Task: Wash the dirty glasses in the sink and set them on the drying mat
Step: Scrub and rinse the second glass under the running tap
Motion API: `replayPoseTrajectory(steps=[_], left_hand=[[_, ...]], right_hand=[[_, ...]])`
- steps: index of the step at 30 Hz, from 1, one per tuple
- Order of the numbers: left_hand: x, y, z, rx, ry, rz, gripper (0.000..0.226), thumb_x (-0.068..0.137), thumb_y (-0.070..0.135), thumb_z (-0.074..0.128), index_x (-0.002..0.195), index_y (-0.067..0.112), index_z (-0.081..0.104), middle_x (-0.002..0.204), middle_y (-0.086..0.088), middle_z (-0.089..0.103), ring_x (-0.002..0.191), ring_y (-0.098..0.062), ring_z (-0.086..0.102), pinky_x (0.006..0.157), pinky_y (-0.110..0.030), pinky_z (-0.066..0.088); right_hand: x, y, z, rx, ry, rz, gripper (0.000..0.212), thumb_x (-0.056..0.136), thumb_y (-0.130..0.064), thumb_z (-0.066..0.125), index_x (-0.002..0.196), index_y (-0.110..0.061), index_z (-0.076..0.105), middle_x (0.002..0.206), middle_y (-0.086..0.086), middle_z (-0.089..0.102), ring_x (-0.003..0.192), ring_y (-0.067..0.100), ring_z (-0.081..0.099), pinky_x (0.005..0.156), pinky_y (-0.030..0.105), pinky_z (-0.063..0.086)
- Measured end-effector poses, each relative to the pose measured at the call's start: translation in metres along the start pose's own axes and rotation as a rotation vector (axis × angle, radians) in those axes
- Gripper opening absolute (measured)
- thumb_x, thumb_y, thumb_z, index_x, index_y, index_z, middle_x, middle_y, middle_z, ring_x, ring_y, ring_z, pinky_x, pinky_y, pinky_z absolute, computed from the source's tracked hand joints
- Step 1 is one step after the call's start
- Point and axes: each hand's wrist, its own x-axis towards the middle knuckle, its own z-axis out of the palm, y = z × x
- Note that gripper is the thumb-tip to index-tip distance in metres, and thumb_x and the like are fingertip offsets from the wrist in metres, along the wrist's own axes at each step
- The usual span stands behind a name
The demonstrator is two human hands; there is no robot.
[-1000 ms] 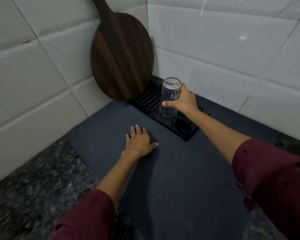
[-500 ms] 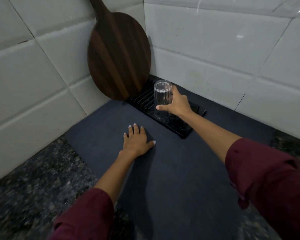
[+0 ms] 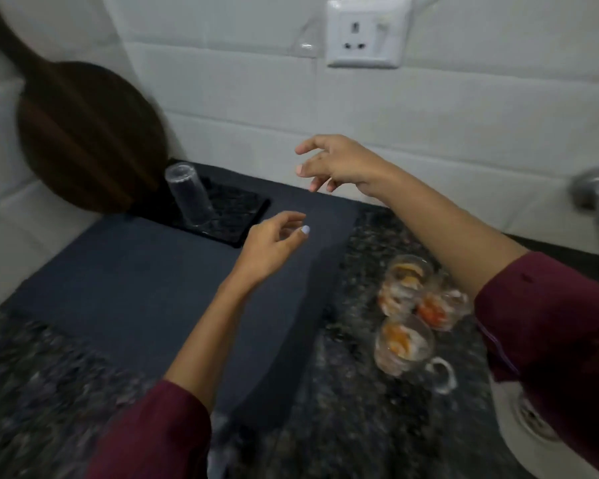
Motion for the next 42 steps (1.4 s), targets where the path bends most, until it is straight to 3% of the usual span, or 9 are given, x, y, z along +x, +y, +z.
replayPoseTrajectory(steps=[5,9,15,19,26,31,34,39,42], left_hand=[[-0.041,0.059,0.077,-0.138,-0.098,0.103,0.034,0.092,0.034,0.061,0.123,0.019,0.062,0.118,0.004,0.067,0.108,-0.006,0.061,0.093,-0.023,0.050],[-0.087,0.054,0.122,-0.247,0.013,0.022,0.045,0.087,0.041,0.063,0.128,0.023,0.057,0.120,0.012,0.062,0.113,-0.001,0.058,0.098,-0.035,0.051],[-0.139,0.027,0.175,-0.348,0.017,-0.191,0.125,0.046,0.070,0.080,0.149,0.024,0.024,0.144,0.004,0.039,0.130,-0.011,0.040,0.105,-0.031,0.038],[-0.138,0.031,0.210,-0.287,0.188,-0.193,0.103,0.061,0.039,0.087,0.144,0.019,0.030,0.133,0.008,0.042,0.123,-0.011,0.046,0.089,-0.016,0.040],[-0.126,0.032,0.224,-0.097,0.373,-0.221,0.068,0.065,0.031,0.087,0.121,0.012,0.054,0.115,-0.004,0.064,0.110,-0.023,0.060,0.083,-0.027,0.045],[-0.127,0.087,0.213,-0.064,0.264,0.028,0.058,0.061,0.035,0.088,0.110,0.022,0.061,0.102,0.007,0.068,0.095,-0.010,0.065,0.079,-0.028,0.054],[-0.110,0.142,0.212,-0.215,0.119,0.129,0.056,0.059,0.022,0.090,0.109,0.020,0.064,0.099,0.009,0.070,0.091,-0.004,0.068,0.079,-0.024,0.057],[-0.056,0.202,0.242,-0.336,0.046,0.189,0.055,0.060,0.015,0.090,0.108,0.014,0.063,0.097,0.004,0.072,0.088,-0.004,0.069,0.078,-0.018,0.055],[-0.026,0.210,0.264,-0.347,0.033,0.131,0.061,0.059,0.019,0.090,0.112,0.016,0.060,0.099,0.005,0.070,0.092,-0.008,0.067,0.081,-0.023,0.055]], right_hand=[[-0.119,0.057,-0.076,0.079,0.145,0.020,0.026,0.084,-0.016,0.063,0.110,-0.018,0.058,0.102,0.014,0.069,0.067,0.015,0.064,0.055,0.023,0.043],[-0.198,0.127,-0.100,0.215,0.241,0.061,0.019,0.087,-0.012,0.058,0.106,-0.016,0.059,0.094,0.009,0.070,0.061,0.012,0.063,0.047,0.017,0.042],[-0.263,0.209,-0.081,0.359,0.280,0.191,0.019,0.089,-0.004,0.053,0.106,-0.011,0.058,0.085,0.002,0.068,0.047,-0.001,0.059,0.042,0.013,0.040],[-0.280,0.227,-0.069,0.369,0.264,0.251,0.017,0.089,-0.005,0.055,0.104,-0.011,0.059,0.092,0.007,0.067,0.050,0.002,0.059,0.042,0.013,0.040],[-0.298,0.246,-0.071,0.347,0.265,0.272,0.017,0.088,-0.007,0.055,0.103,-0.013,0.060,0.091,0.005,0.069,0.060,0.011,0.060,0.047,0.017,0.041],[-0.299,0.252,-0.092,0.329,0.334,0.255,0.015,0.087,-0.005,0.057,0.096,-0.016,0.061,0.081,0.000,0.066,0.059,0.011,0.060,0.044,0.015,0.041],[-0.293,0.258,-0.114,0.275,0.456,0.265,0.013,0.087,-0.008,0.057,0.094,-0.018,0.062,0.083,0.004,0.067,0.062,0.011,0.061,0.050,0.020,0.044],[-0.273,0.254,-0.163,-0.047,0.735,0.298,0.030,0.089,-0.019,0.057,0.118,-0.010,0.058,0.105,0.009,0.068,0.099,0.024,0.063,0.087,0.036,0.051],[-0.255,0.243,-0.184,-0.291,0.814,0.292,0.036,0.092,-0.026,0.053,0.122,-0.006,0.047,0.113,0.016,0.063,0.106,0.034,0.059,0.080,0.037,0.046]])
